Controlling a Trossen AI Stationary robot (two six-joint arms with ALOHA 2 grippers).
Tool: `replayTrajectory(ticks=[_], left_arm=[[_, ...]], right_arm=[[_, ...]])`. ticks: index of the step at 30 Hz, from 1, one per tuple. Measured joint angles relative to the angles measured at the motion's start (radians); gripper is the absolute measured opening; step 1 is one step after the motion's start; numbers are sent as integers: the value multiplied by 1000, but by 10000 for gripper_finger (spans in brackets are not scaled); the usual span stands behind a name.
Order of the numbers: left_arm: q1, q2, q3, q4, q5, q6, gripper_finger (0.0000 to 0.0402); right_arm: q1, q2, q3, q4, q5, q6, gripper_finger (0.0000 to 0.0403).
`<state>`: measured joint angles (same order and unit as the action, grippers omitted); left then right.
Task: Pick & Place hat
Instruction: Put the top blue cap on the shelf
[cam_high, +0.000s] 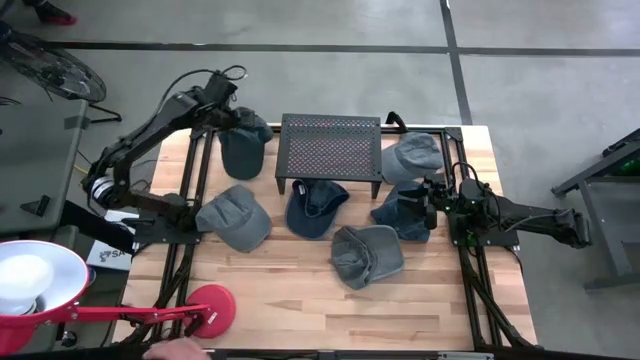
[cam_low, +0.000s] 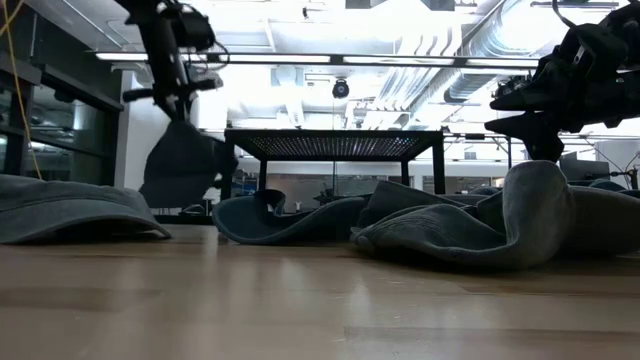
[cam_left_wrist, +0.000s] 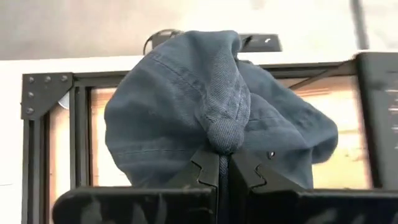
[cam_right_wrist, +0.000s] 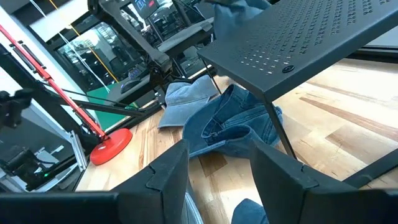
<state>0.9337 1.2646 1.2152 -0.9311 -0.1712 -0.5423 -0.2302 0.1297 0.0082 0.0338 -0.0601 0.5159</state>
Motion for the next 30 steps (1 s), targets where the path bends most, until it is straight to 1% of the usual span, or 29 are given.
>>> replayTrajectory(ticks=[8,15,19,24,28,30], left_arm=[[-1,-136,1,-15,13,42,0],[-65,-208,1,29,33,31,0],[-120,-216,5,74,33,-9,0],[-181,-200,79,74,19,-64,0],[-244,-171,157,64,-55,-126,0],[-271,-152,191,60,-62,-168,0]], right_arm=[[0,0,0,0,0,0,161],[0,0,0,0,0,0,162],[0,0,0,0,0,0,161],[0,0,0,0,0,0,162],[0,0,0,0,0,0,161],[0,0,0,0,0,0,162]])
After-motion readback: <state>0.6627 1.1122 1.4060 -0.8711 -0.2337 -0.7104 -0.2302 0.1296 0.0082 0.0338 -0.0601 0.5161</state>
